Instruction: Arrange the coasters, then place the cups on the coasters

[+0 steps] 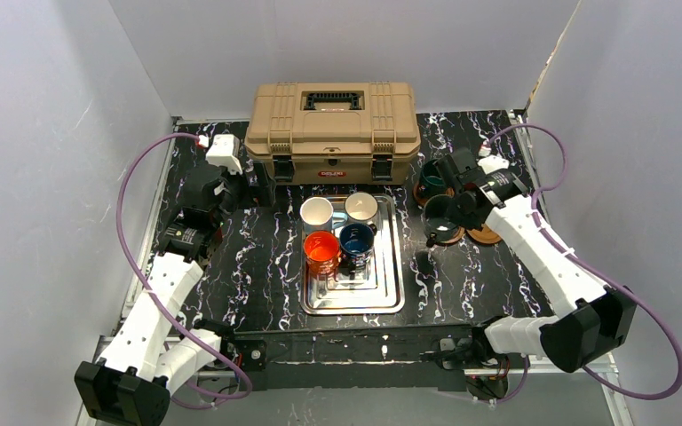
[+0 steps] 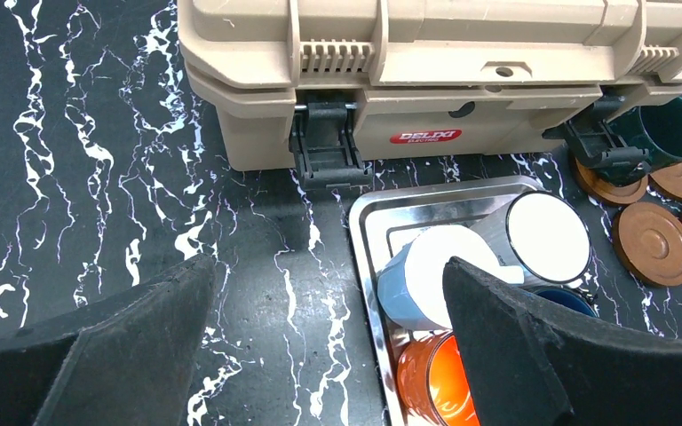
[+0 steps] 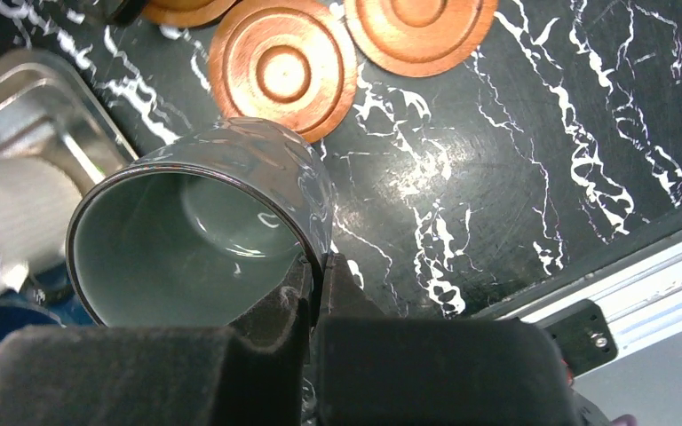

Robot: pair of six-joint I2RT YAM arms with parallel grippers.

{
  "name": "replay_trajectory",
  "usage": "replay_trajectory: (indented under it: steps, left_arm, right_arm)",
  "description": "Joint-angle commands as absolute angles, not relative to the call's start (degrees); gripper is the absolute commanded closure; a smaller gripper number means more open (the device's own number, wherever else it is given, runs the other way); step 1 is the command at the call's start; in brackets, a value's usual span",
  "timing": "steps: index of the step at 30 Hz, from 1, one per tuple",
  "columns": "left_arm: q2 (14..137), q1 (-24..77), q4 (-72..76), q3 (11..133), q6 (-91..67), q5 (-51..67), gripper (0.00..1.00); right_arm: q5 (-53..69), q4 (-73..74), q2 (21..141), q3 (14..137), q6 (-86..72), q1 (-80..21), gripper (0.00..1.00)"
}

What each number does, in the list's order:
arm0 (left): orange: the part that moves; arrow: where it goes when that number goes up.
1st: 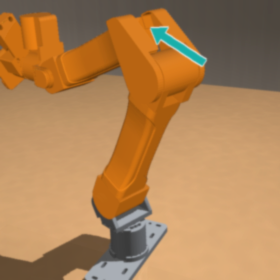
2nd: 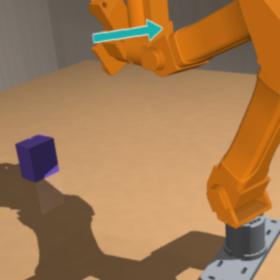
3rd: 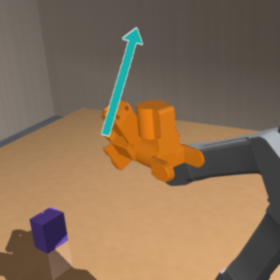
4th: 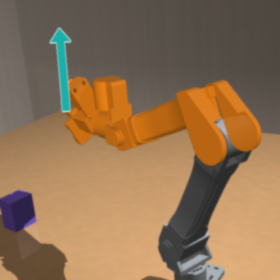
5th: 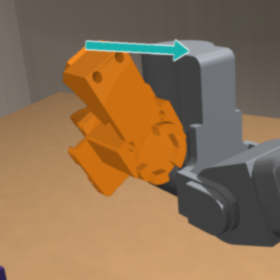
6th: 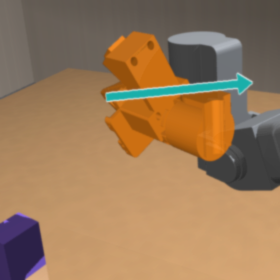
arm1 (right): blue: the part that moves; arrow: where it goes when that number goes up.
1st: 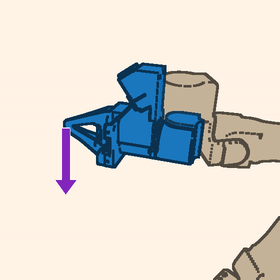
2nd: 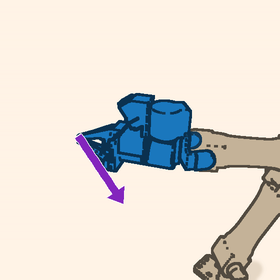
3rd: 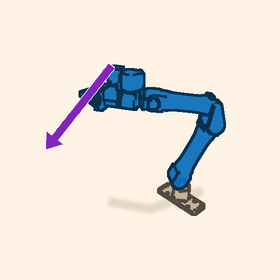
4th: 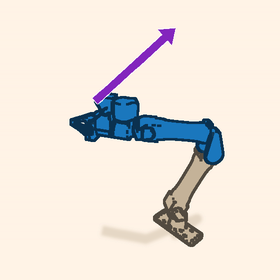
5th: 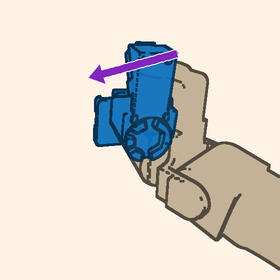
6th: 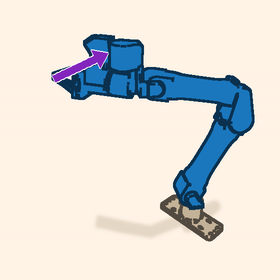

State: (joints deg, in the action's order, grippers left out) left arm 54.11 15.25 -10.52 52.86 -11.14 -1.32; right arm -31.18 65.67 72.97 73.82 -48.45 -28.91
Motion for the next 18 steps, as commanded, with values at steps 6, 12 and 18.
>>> replay_trajectory:
  steps: [6,12,18]
  left_arm:
    - [52.37,15.47,-10.38,52.72,-10.87,-1.57,0.02]
    - [52.04,15.47,-10.63,52.82,-10.31,-2.34,0.02]
    - [52.11,15.47,-10.77,52.91,-10.09,-2.55,0.02]
  right_arm:
    - [-32.59,52.37,71.35,66.72,-56.29,-20.19,0.99]
    - [-29.47,44.65,71.91,63.1,-54.17,-15.65,0.99]
    - [-22.92,41.39,75.76,63.68,-48.61,-11.05,0.99]
